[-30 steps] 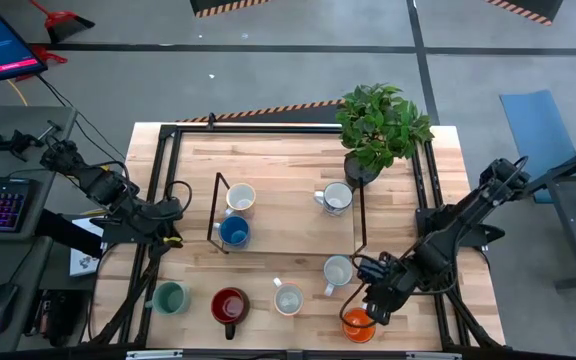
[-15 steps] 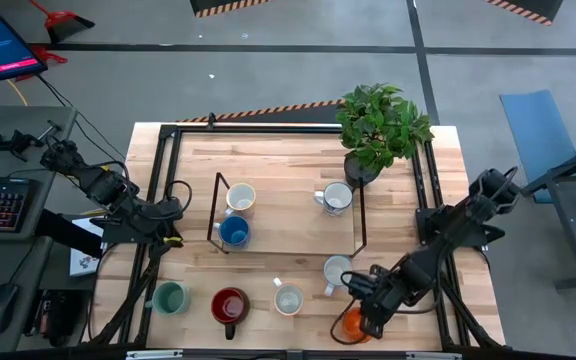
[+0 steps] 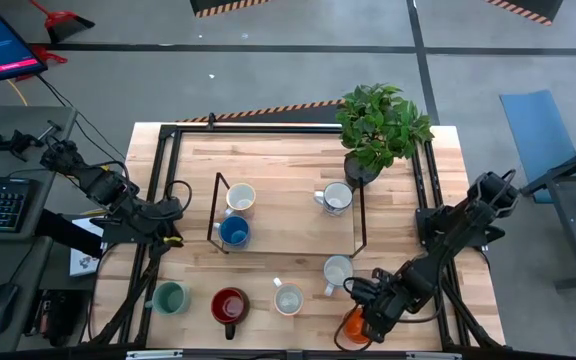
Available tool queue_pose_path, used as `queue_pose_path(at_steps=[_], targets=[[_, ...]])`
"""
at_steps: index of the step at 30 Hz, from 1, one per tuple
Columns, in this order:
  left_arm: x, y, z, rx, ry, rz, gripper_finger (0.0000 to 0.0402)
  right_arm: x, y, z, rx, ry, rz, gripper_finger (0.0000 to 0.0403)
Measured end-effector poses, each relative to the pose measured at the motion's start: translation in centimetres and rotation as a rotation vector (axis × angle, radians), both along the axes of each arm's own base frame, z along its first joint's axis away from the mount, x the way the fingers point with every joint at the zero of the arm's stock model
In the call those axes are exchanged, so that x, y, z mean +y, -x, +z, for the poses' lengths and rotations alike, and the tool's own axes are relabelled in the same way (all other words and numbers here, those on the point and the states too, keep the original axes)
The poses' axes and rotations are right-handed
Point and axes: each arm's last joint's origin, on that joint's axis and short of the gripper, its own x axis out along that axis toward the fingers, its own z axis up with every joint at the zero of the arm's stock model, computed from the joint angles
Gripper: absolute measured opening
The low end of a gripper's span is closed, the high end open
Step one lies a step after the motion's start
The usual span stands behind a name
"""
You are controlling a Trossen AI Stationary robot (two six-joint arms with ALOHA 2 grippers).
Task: Place coffee mugs
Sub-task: Put the orange mug on the shelf
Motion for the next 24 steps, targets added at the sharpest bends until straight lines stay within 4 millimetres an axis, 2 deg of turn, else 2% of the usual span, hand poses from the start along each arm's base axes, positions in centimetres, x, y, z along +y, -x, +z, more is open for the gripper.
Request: queue_pose_path(at_steps=[6,24], targets=[[0.0,0.0,0.0,0.0,0.0,0.0,0.0099,0.26,-0.28,-0.97,0.027,0.011,-0.01,0.0106],[0.02,-0.01,0.0,-0.003,-0.005,0.004,0.0099,0.41,-0.38,-0.81,0.015,-0.01,-0.006,0.0106]])
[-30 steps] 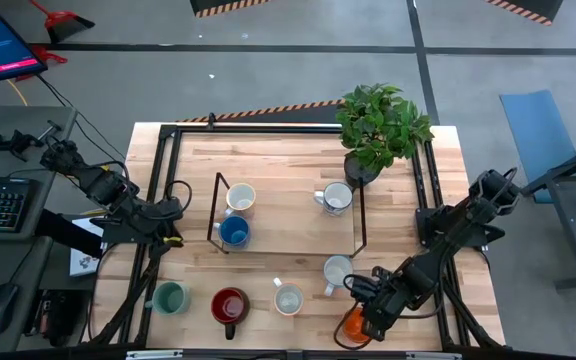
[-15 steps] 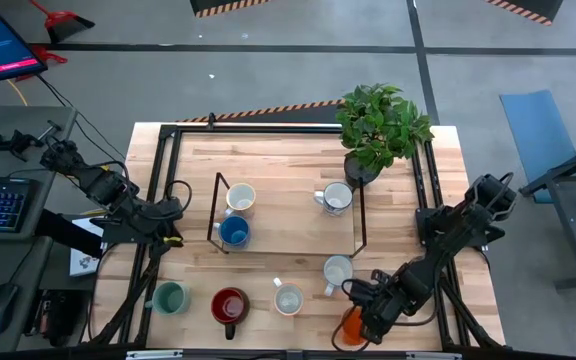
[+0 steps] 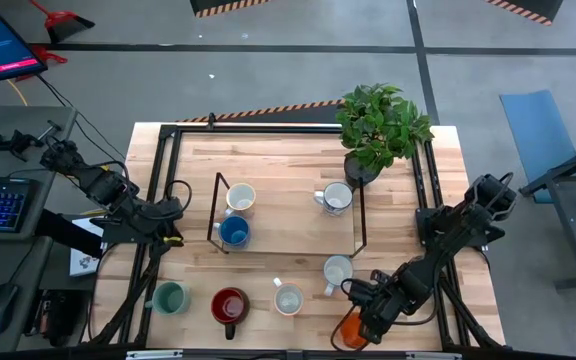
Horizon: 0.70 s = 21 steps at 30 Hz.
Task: Place coffee mugs
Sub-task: Put the orange mug on the shelf
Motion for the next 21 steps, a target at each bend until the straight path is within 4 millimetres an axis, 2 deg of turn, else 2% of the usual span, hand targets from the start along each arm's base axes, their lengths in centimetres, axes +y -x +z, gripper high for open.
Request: queue_pose_path(at_steps=[8,21], targets=[[0.03,-0.02,0.0,-0.008,-0.014,-0.001,0.0099,0.44,-0.45,0.31,-0.059,-0.043,0.008,0.0106],[0.04,-0.03,0.0,-0.019,-0.035,-0.026,0.0099,0.43,-0.43,0.25,-0.053,-0.042,0.009,0.0106]])
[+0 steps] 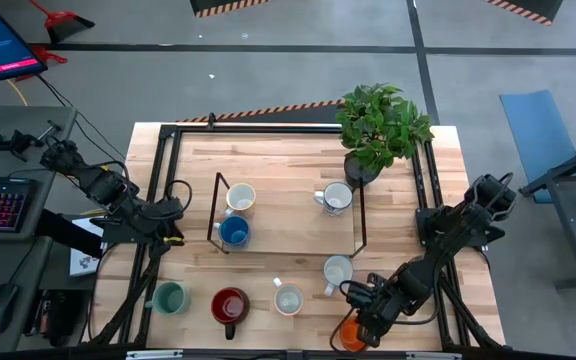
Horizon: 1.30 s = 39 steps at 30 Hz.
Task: Place coffee mugs
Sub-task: Put the orange mug on the shelf
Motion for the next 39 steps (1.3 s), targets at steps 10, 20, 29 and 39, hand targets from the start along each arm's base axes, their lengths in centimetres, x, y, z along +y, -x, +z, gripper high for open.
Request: queue_pose_path(at_steps=[10,20,29,39], targets=[[0.0,0.0,0.0,0.0,0.001,0.001,0.0099,0.2,-0.04,-0.28,0.007,-0.004,0.004,0.0106],[0.0,0.0,0.0,0.0,0.001,0.001,0.0099,0.18,-0.05,-0.28,0.002,0.003,0.002,0.0106],[0.0,0.0,0.0,0.0,0.001,0.0,0.0099,0.06,-0.09,-0.3,-0.035,0.055,0.041,0.0028],[0.07,-0.04,0.01,-0.013,-0.019,0.015,0.0099,0.61,-0.43,-0.04,-0.088,0.011,0.105,0.0002]])
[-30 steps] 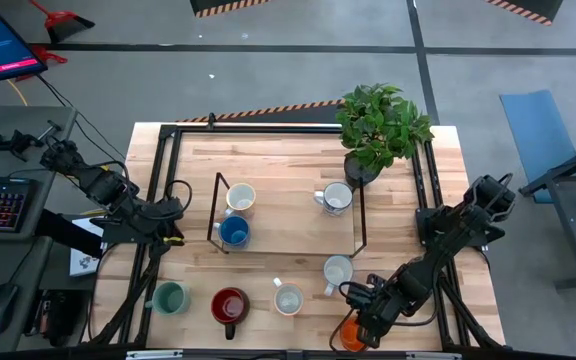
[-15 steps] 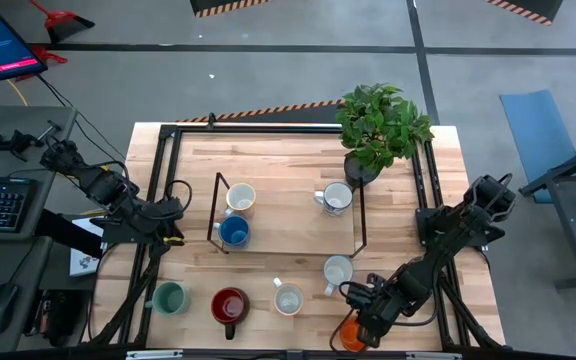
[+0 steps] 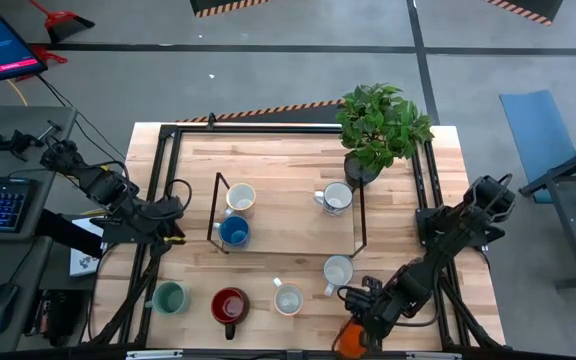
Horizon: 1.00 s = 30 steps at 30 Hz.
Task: Place coffee mugs
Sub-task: Put the orange mug on the shelf
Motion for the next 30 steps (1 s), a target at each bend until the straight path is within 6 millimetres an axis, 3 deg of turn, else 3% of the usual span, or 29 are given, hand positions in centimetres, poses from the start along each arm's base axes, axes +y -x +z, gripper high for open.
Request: queue_pose_path(at_steps=[5,10,17,22,25,30], targets=[[0.0,0.0,0.0,-0.005,-0.009,0.007,0.0099,1.0,-1.5,1.4,-0.249,-0.064,0.079,0.0001],[0.1,0.0,0.0,-0.014,-0.022,0.018,0.0099,0.5,-3.4,2.8,-0.497,-0.013,0.134,0.0001],[0.1,0.0,0.0,-0.014,-0.022,0.018,0.0099,-3.4,-7.2,4.0,-0.7,0.207,0.203,0.0],[0.1,0.0,0.0,-0.019,-0.035,-0.003,0.0099,-5.9,-10.0,8.0,-0.852,0.425,0.255,0.0],[0.1,0.0,0.0,-0.029,-0.06,-0.04,0.0099,-6.8,-10.5,10.8,-0.842,0.508,0.296,0.0],[0.1,0.0,0.0,-0.034,-0.074,-0.061,0.0099,-9.7,-10.2,13.8,-0.61,0.643,0.197,0.0]])
